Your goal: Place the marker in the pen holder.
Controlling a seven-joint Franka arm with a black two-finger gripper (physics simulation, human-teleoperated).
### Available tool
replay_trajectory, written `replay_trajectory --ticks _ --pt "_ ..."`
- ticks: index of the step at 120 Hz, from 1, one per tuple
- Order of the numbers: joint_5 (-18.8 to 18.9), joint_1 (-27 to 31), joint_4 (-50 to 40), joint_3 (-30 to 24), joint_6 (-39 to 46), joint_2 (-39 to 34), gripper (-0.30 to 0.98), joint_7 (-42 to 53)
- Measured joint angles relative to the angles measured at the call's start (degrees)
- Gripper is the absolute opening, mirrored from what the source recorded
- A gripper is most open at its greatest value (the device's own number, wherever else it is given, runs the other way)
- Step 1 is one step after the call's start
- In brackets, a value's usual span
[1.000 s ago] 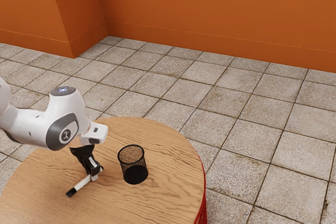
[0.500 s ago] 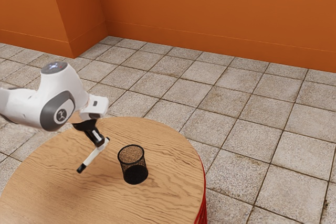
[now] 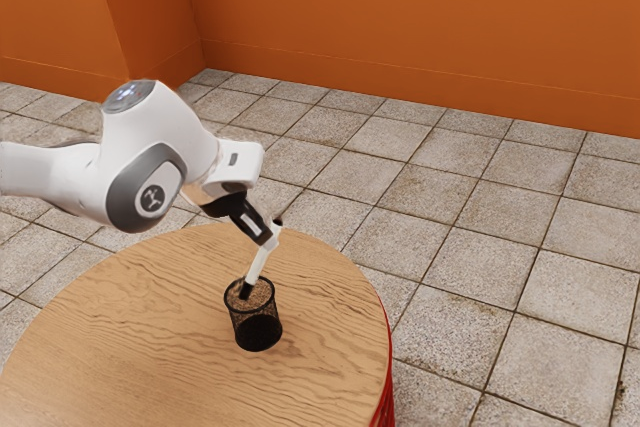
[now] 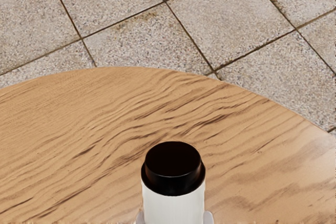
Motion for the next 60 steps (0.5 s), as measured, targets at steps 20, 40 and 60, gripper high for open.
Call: replay_trajectory --ticks 20,40,60 --pt "-1.5 0.3 -0.8 0.1 1.9 1.7 -0.10 -0.3" --pt "-2.1 0.6 -1.1 0.1 3.2 2.8 -0.01 -0.4" --pt "-2.9 0.3 -1.1 0.1 3.6 2.9 0.34 0.5"
